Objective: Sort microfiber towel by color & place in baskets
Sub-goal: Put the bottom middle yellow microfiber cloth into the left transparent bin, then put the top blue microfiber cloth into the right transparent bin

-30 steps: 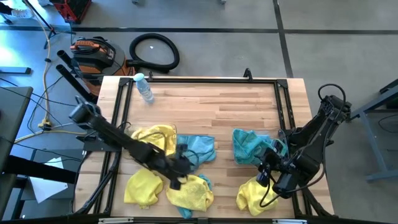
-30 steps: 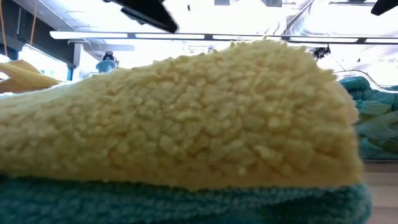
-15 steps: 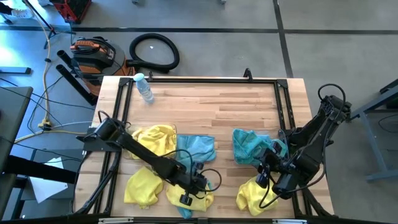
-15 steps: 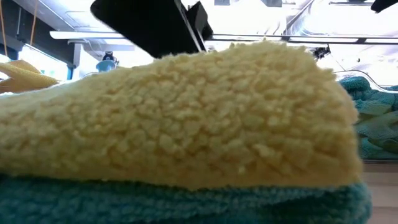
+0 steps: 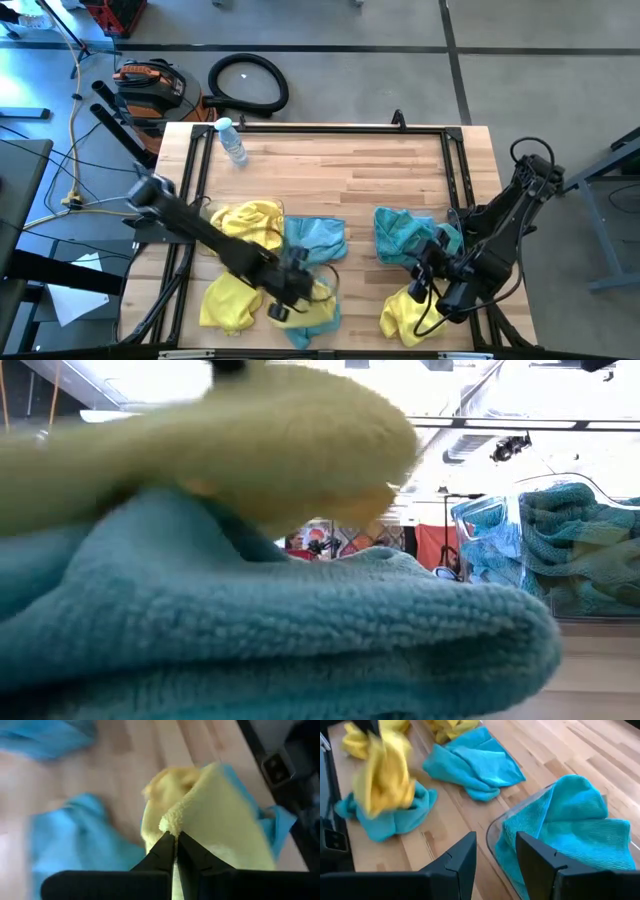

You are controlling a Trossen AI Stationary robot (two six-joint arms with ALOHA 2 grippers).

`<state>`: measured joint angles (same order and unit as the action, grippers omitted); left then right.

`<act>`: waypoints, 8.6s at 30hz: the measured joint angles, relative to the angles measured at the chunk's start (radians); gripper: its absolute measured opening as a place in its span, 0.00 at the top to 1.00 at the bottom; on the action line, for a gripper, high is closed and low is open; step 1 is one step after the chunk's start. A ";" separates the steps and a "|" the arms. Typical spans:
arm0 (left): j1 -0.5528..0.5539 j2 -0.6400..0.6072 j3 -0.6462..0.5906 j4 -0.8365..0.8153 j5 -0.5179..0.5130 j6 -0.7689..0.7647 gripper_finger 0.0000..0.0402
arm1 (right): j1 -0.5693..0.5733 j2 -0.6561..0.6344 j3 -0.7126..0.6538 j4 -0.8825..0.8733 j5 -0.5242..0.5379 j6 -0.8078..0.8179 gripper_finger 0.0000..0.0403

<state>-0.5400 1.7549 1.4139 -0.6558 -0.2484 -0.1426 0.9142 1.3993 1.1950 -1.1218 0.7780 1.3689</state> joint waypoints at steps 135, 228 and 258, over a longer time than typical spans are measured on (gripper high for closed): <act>0.023 -0.778 -0.813 -0.011 -0.028 -0.636 0.77 | -0.085 0.205 0.000 0.207 0.110 0.062 0.67; -0.019 -0.856 -0.813 0.288 -0.315 -0.196 0.77 | -0.729 0.764 0.424 0.554 -0.664 -1.172 0.45; -0.019 -0.856 -0.813 0.287 -0.313 -0.222 0.77 | -0.690 0.539 0.475 0.143 -0.531 -1.018 0.98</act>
<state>-0.5587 0.8993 0.6014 -0.3691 -0.5614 -0.3645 0.2245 1.9387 1.6699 -0.9791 0.2471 0.3504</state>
